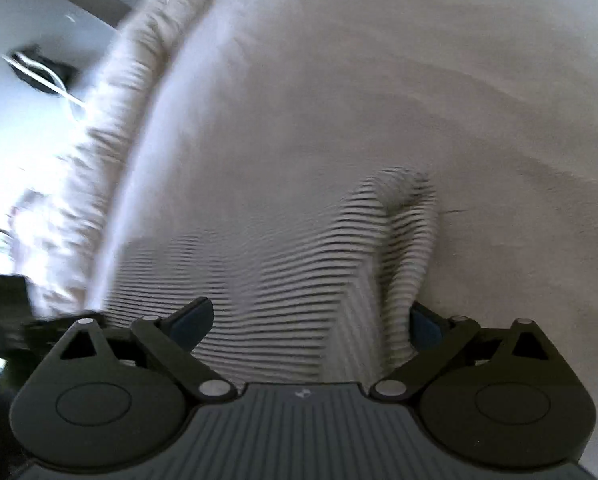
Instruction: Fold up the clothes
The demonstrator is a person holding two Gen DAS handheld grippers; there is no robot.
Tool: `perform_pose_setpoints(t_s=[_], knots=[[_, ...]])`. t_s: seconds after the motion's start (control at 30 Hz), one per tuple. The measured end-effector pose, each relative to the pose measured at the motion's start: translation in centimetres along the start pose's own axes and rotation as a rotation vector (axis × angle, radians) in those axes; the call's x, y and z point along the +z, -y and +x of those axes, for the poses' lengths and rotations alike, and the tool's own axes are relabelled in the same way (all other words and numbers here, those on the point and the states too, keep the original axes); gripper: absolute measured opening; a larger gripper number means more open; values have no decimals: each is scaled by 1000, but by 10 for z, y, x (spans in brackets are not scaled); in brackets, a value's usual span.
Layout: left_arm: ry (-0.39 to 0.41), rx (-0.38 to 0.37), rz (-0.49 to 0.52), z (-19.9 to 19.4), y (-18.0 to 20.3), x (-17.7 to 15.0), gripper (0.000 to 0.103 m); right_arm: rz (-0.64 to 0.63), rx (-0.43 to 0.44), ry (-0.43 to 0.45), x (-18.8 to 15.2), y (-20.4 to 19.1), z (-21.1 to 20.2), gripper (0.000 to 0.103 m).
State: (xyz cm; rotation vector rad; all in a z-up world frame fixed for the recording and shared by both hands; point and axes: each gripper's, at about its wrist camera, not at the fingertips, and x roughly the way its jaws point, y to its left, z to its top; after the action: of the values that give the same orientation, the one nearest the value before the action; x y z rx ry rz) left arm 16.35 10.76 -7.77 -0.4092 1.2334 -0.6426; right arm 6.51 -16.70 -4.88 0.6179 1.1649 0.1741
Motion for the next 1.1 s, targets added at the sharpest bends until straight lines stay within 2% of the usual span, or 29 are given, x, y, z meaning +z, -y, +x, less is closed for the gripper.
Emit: perform_pose_setpoints(t_s=[0.03, 0.1, 0.23, 0.3, 0.37, 0.47, 0.57, 0.7, 0.73, 0.83, 0.9, 0.97, 1.03, 1.1], knots=[[-25, 30, -11, 6, -3, -2, 103, 16, -41, -18, 1, 6, 7, 96], [-42, 38, -34, 17, -6, 3, 103, 52, -2, -18, 4, 9, 7, 97], [-62, 49, 2, 27, 8, 11, 103, 65, 58, -54, 4, 11, 8, 99], [-76, 46, -6, 21, 8, 8, 103, 83, 39, -77, 13, 7, 14, 101], [-84, 13, -19, 11, 12, 13, 103, 125, 51, -86, 26, -1, 19, 101], [-69, -85, -88, 5, 9, 28, 103, 180, 85, -88, 47, -8, 19, 101], [-43, -138, -118, -3, 7, 43, 103, 132, 128, -64, 78, -30, 17, 101], [-4, -161, -87, -19, 11, 60, 103, -53, 157, 22, 132, -82, 18, 101], [6, -166, -80, -23, 12, 64, 103, -102, 135, 49, 148, -100, 22, 101], [-50, -115, -36, -35, 2, 60, 103, -233, -43, 128, 174, -126, 26, 101], [-74, -67, -14, -44, -6, 54, 103, -245, -167, 135, 177, -115, 20, 101], [-55, -32, -21, -55, -14, 57, 103, -197, -250, 118, 171, -95, 19, 101], [-23, -3, -40, -70, -26, 63, 103, -99, -270, 87, 159, -70, 16, 101], [71, 65, -91, -74, -34, 76, 103, 13, -261, 77, 142, -50, 18, 101]])
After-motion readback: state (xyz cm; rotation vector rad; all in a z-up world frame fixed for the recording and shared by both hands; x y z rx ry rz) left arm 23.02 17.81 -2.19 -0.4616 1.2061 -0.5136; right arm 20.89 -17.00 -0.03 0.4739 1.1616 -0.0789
